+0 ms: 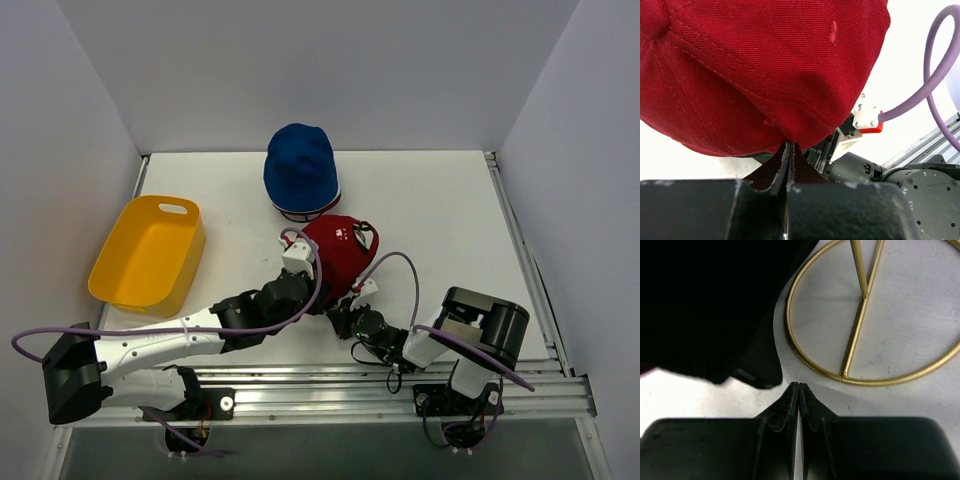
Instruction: Stack the hats
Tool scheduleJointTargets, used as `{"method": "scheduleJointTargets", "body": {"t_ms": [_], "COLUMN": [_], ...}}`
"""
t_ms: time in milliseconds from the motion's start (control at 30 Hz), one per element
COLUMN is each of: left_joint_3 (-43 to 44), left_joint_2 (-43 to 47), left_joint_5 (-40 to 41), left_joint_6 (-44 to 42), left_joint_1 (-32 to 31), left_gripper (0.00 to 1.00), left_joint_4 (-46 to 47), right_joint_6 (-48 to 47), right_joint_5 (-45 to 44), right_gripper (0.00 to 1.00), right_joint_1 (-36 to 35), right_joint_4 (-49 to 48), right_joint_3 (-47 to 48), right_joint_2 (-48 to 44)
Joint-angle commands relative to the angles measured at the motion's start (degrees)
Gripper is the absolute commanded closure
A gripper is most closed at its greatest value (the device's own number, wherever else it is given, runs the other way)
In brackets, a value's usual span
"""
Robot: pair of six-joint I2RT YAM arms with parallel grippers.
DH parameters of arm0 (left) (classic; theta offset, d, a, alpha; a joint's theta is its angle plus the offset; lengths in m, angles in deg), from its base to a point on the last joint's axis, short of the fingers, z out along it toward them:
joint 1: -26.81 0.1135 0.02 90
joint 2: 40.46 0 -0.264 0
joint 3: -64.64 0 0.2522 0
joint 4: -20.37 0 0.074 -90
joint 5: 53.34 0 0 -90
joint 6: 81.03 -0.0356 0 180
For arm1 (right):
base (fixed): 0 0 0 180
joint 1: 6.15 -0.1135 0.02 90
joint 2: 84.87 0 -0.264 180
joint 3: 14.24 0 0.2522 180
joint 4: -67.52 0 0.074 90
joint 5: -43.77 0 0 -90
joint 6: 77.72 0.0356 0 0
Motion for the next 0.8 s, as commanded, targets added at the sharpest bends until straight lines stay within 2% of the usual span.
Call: {"method": "scheduleJointTargets", "body": {"t_ms": [0,300,433,500,567,700,767], "left_joint_3": [0.75,-0.22,-0.30,-0.48,0.05,0.23,0.05], "left_joint_2": [-0.15,-0.77,-1.56,-1.91,-2.17,-2.09,-2.09], "left_joint_5": [-1.00,-0.91,-0.82,-0.73,-0.82,-0.82,-0.73], "left_joint_6": [0.87,2.01,2.10,2.19,2.02,1.84,1.84], "left_joint_1": [-0.73,-1.26,-1.26,-1.26,-1.26,-1.26,-1.26], "left_gripper": [0.98,0.98,0.98,0.98,0.98,0.98,0.97], "left_joint_4": [3.52,5.46,5.98,6.51,5.90,5.28,6.07], "right_joint_6": [-2.08,-1.21,0.02,1.85,2.13,1.78,0.29], "right_joint_5": [-2.07,-6.02,-5.51,-4.80,-5.06,-7.52,-7.35], "right_gripper": [1.00,1.00,1.00,1.00,1.00,1.00,1.00], "right_joint_1": [-0.55,-0.64,-0.55,-0.29,-0.55,-0.81,-0.81], "right_joint_4": [-15.23,-15.05,-19.95,-17.96,-10.76,-15.65,-14.00], "right_joint_3": [3.31,3.76,0.78,0.51,0.60,-5.55,-6.00], "right_joint_2": [-0.82,-0.65,0.22,-0.47,-2.66,-4.43,-7.14]}}
